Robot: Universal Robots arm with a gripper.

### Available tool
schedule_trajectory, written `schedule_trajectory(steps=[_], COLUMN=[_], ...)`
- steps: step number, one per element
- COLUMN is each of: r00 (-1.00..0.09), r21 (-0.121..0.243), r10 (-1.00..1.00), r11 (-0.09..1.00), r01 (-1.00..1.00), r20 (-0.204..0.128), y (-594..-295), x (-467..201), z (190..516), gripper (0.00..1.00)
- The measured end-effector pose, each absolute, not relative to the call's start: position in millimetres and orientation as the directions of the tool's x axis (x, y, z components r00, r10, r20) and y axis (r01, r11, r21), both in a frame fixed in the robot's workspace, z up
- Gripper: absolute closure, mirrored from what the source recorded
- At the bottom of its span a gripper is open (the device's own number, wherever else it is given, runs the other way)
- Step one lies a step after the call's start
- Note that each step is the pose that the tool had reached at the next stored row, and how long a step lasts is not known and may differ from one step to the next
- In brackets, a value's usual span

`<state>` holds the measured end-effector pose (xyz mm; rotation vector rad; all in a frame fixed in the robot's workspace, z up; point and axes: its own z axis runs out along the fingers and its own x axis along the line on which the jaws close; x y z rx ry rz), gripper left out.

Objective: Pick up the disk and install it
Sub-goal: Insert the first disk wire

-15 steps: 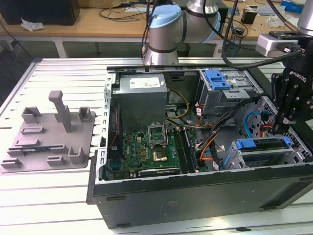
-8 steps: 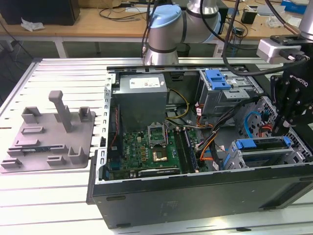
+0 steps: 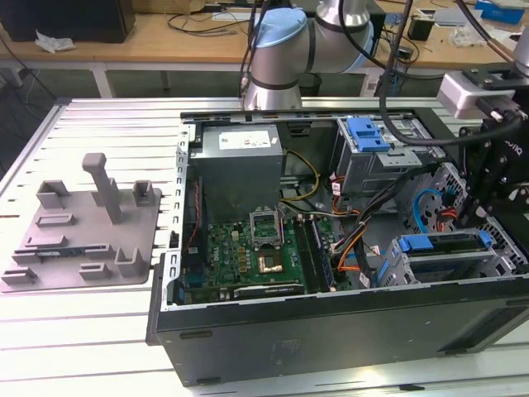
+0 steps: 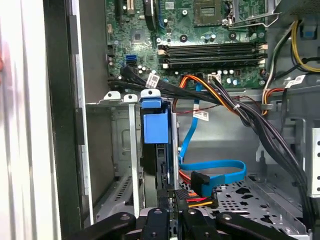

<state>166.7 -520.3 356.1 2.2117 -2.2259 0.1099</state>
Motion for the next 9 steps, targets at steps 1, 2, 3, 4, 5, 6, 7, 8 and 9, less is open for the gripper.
schedule_trajectory(steps=[1, 2, 3, 4, 5, 6, 7, 8, 9], r00=[-0.008, -0.008, -0.007, -0.007, -0.008, -0.008, -0.008, -0.008, -0.008], r21=[-0.049, -0.049, -0.049, -0.049, -0.049, -0.049, -0.049, -0.049, -0.049], r10=[-0.999, -1.0, -1.0, -1.0, -1.0, -1.0, -1.0, -1.0, -1.0], r11=[0.006, 0.006, 0.006, 0.006, 0.006, 0.006, 0.006, 0.006, 0.006], r01=[-0.999, -0.999, -0.999, -0.999, -0.999, -0.999, -0.999, -0.999, -0.999], r20=[0.032, 0.029, 0.029, 0.028, 0.028, 0.028, 0.028, 0.028, 0.029], y=[-525.4, -526.5, -526.9, -527.2, -527.2, -527.4, -527.6, -527.6, -527.7], x=[166.4, 166.4, 166.3, 166.3, 166.2, 166.3, 166.3, 166.3, 166.3], z=[356.1, 356.0, 356.0, 356.0, 356.0, 356.0, 356.0, 356.0, 356.1], gripper=[0.84, 0.84, 0.84, 0.84, 0.84, 0.84, 0.84, 0.84, 0.84])
